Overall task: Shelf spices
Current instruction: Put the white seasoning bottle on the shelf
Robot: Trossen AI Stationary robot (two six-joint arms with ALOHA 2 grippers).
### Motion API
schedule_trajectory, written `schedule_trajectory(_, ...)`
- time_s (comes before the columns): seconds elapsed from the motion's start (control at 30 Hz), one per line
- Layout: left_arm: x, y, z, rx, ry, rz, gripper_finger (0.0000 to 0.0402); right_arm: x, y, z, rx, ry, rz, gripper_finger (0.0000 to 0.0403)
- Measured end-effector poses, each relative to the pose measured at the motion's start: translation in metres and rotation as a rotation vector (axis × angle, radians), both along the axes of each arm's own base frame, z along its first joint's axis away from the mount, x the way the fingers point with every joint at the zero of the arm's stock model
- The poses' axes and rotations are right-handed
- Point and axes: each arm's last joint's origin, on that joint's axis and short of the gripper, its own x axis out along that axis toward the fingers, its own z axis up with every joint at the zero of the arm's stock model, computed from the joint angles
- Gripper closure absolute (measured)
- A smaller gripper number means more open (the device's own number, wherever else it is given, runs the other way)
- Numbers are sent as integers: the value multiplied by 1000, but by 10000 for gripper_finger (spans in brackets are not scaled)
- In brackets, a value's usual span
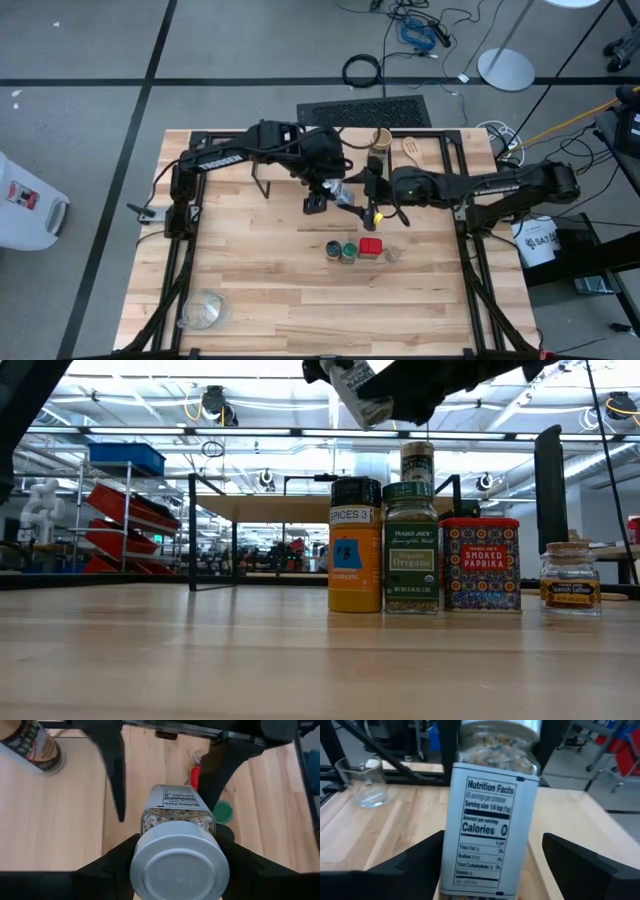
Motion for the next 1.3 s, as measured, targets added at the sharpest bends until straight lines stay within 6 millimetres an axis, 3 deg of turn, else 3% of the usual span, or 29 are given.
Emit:
schedule_trajectory(0.13, 3, -1, -3, 16, 5, -17, 187, 4, -2, -6, 12, 24, 10, 105)
schedule_trajectory(0.4, 3, 0, -4, 74, 17, -9, 187, 5, -2, -7, 21, 22, 3, 220)
schedule_trajectory(0.63, 6, -4, -3, 111, -7, 2, 175, 4, -5, -6, 15, 23, -6, 220)
schedule_trajectory(1.0, 6, -25, 29, 297, -243, 80, 60, 3, -6, -5, 13, 23, -7, 220)
schedule_trajectory(1.17, -9, -41, 47, 371, -297, 147, 52, -1, -8, 0, 25, 7, -16, 220)
schedule_trajectory(1.3, -30, -52, 55, 424, -271, 338, 52, -9, -7, 10, 31, -35, -8, 220)
